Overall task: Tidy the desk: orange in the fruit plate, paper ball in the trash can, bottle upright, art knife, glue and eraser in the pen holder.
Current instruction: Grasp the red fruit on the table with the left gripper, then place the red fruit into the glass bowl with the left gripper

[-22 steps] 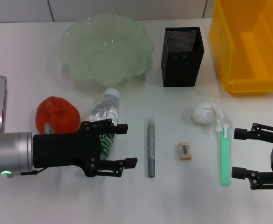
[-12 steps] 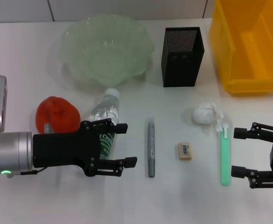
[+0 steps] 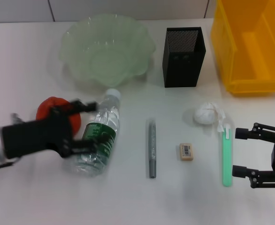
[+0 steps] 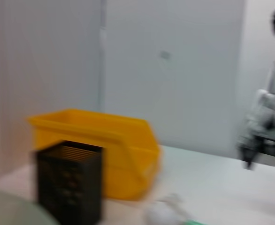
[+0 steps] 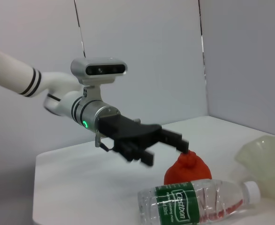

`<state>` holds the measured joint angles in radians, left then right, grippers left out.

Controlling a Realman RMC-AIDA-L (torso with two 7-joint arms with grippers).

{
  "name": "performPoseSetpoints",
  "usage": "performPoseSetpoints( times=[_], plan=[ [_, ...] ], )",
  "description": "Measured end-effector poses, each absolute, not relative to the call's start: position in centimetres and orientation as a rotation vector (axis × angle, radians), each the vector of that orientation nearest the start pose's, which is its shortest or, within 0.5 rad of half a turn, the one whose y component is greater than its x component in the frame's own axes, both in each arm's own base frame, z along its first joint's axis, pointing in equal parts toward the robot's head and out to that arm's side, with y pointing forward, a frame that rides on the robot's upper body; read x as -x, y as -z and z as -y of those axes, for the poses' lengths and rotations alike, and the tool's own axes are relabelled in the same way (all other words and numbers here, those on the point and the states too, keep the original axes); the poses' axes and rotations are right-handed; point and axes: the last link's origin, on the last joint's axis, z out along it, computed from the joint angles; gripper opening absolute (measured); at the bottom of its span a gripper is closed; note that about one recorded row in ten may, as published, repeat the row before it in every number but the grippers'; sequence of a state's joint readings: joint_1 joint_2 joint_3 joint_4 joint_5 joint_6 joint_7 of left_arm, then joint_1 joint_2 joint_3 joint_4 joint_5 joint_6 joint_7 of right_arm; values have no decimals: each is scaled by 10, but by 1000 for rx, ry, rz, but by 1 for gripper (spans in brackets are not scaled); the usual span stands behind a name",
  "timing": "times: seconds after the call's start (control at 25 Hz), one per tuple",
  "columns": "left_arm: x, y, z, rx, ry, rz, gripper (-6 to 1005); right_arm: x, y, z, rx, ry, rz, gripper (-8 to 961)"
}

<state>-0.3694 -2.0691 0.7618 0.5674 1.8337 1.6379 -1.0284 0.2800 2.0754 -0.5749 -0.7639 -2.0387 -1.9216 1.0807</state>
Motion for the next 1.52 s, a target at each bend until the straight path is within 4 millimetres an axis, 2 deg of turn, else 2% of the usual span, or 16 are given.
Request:
performPoseSetpoints(
  times=[0.08, 0.2, 0.4, 0.6, 0.8, 1.16, 1.4, 1.52],
  plan=[
    [296, 3, -277, 2637, 823, 386, 862, -306, -32, -231, 2775, -815, -355, 832],
    [316, -11, -281, 2469, 788, 437, 861, -306, -32, -231, 2773, -815, -357, 832],
    [341, -4, -285, 2343, 660, 521, 861, -307, -31, -232, 2771, -805, -359, 832],
    [350, 6, -289, 2318, 587, 574, 862, -306, -31, -234, 2772, -806, -357, 832],
    [354, 9, -290, 2303, 555, 584, 817, -306, -31, -234, 2773, -807, -357, 832],
    [352, 10, -292, 2323, 548, 571, 737, -306, -31, -234, 2767, -809, -359, 831],
    [347, 12, -294, 2347, 552, 546, 482, -306, -32, -234, 2760, -814, -358, 831],
    [340, 6, -296, 2341, 607, 516, 363, -306, -32, -234, 2758, -815, -357, 831]
  ],
)
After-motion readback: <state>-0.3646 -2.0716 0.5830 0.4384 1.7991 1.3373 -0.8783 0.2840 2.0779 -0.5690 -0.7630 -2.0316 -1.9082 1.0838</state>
